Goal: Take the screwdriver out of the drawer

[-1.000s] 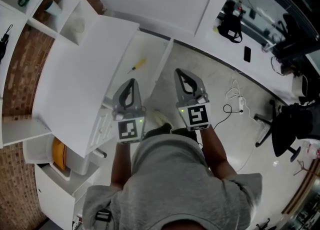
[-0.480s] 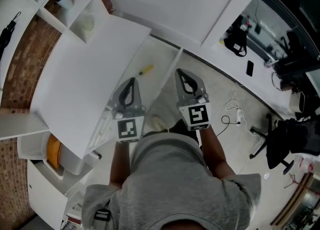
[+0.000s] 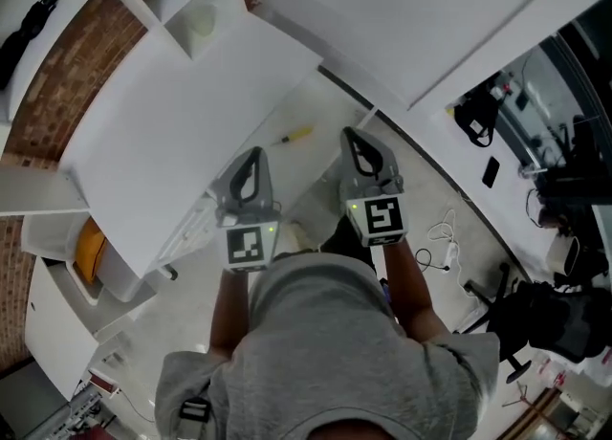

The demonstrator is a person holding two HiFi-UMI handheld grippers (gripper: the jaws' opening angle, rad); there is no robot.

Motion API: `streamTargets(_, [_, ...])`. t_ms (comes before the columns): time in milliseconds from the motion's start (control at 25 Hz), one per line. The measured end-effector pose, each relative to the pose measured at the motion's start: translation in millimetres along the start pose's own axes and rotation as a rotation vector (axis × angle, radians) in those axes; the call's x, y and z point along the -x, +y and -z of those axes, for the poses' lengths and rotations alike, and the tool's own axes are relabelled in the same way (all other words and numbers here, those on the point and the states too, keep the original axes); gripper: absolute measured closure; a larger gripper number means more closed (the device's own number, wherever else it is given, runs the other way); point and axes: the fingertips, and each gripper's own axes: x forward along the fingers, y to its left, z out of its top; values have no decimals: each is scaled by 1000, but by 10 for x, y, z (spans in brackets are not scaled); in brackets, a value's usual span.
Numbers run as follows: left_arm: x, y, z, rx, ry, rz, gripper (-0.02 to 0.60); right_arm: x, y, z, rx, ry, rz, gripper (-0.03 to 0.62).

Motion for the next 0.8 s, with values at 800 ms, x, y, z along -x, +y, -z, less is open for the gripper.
streamTargets(800, [-470, 552, 577, 121, 135, -411, 569, -1412, 205, 368, 64, 130, -512, 591])
